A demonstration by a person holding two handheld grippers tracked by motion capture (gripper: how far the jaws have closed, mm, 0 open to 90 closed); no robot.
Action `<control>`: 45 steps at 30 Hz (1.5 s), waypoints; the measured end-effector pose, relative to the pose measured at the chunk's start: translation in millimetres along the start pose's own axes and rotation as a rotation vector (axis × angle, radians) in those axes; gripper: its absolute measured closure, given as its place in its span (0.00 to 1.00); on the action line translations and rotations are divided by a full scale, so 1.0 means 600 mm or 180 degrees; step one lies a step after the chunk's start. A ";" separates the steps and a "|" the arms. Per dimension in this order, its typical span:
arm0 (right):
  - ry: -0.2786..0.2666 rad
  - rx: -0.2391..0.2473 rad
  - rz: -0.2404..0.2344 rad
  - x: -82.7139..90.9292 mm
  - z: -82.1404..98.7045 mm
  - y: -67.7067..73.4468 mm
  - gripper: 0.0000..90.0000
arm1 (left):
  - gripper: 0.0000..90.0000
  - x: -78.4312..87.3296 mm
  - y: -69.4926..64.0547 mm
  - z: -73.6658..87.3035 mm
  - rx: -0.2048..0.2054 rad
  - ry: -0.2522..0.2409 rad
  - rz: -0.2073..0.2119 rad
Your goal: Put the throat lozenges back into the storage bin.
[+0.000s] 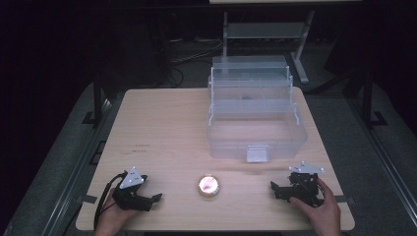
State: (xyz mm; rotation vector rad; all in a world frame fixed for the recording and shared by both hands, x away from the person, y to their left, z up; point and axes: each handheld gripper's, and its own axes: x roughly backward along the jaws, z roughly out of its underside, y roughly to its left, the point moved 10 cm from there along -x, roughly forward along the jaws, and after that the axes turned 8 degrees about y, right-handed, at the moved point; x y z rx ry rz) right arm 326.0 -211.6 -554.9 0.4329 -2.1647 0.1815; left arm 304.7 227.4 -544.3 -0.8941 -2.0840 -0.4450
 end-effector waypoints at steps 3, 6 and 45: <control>0.0000 -0.0001 -0.0001 0.000 0.000 0.000 0.00 | 0.12 0.000 0.000 0.000 0.0000 -0.0001 0.0000; 0.0000 0.0002 -0.0003 0.000 0.000 0.000 0.00 | 0.12 0.000 0.000 0.000 0.0005 0.0001 -0.0006; -0.0002 0.0006 -0.0001 0.000 0.000 0.000 0.00 | 0.14 0.009 -0.015 -0.027 0.0063 0.0274 0.0172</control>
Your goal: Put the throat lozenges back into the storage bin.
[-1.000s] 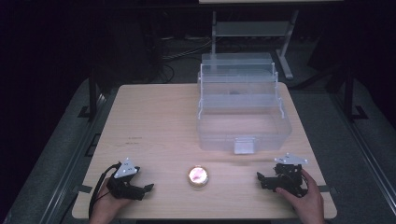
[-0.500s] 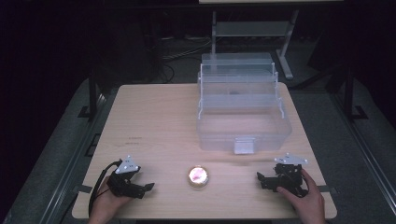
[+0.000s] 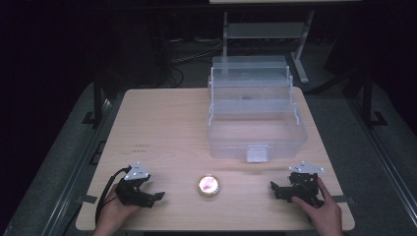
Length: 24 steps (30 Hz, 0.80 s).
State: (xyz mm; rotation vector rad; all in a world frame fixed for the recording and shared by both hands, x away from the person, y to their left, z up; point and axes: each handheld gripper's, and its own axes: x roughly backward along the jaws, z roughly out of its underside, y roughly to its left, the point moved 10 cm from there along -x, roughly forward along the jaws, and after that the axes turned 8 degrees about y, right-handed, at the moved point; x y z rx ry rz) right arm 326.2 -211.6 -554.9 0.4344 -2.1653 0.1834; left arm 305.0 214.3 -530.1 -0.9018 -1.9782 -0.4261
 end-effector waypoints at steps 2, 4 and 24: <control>0.0002 -0.0001 0.0000 0.000 0.000 0.000 0.00 | 0.14 0.000 -0.002 -0.002 -0.0023 0.0017 0.0011; 0.0001 0.0002 0.0000 0.000 0.000 0.000 0.00 | 0.14 0.000 -0.003 -0.004 -0.0039 0.0028 0.0009; 0.0002 0.0007 0.0000 0.000 0.000 0.000 0.00 | 0.14 0.006 -0.012 -0.031 -0.0162 0.0097 0.0038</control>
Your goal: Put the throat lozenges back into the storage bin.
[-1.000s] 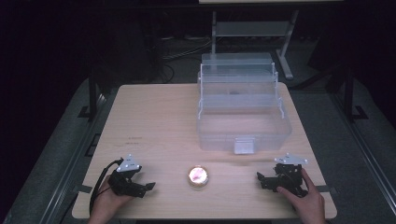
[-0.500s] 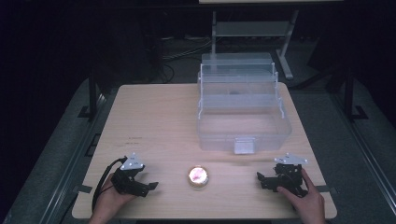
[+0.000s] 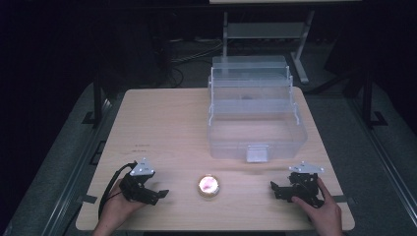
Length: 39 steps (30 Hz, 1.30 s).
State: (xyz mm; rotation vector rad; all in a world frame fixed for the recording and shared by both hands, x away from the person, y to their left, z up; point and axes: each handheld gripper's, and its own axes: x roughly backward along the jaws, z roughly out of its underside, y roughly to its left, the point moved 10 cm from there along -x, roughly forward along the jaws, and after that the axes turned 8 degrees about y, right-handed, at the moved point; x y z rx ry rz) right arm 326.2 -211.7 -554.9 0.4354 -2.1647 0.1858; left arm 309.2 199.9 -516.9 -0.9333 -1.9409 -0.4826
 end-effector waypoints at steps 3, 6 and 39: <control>0.0000 0.0001 0.0000 0.000 0.000 0.000 0.00 | 0.14 0.000 -0.001 -0.004 -0.0005 -0.0007 0.0009; 0.0000 0.0001 0.0000 0.000 0.000 0.000 0.00 | 0.15 -0.002 -0.003 -0.009 -0.0033 0.0027 0.0014; 0.0000 -0.0001 0.0001 0.000 0.000 0.000 0.00 | 0.15 -0.016 -0.029 -0.058 -0.0233 0.0105 0.0144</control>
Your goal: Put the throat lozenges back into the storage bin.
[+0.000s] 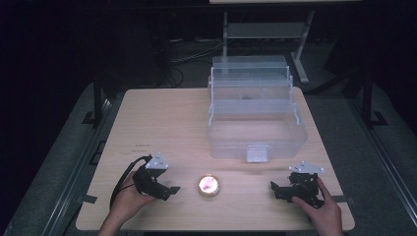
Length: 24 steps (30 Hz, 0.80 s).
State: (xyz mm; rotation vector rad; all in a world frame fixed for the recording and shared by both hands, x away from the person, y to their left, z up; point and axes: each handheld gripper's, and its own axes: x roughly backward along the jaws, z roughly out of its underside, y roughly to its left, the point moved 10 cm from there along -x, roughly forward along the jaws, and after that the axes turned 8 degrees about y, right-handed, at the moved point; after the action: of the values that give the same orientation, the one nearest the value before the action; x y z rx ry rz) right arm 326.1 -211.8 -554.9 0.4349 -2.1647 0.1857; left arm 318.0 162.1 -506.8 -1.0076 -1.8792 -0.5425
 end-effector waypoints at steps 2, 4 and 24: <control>-0.0001 0.0000 0.0000 0.000 0.000 0.000 0.00 | 0.15 -0.002 -0.002 -0.005 -0.0028 0.0007 0.0006; 0.0000 0.0000 -0.0001 0.000 0.000 0.000 0.00 | 0.15 -0.003 -0.005 -0.009 -0.0044 0.0010 0.0021; -0.0001 -0.0005 0.0000 0.000 0.000 0.000 0.00 | 0.15 -0.014 -0.026 -0.042 -0.0212 0.0065 0.0128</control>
State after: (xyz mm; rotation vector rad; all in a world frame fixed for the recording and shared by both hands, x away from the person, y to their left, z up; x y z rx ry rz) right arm 326.1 -211.7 -554.9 0.4341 -2.1650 0.1841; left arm 320.1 132.2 -501.2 -1.0771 -1.8293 -0.5928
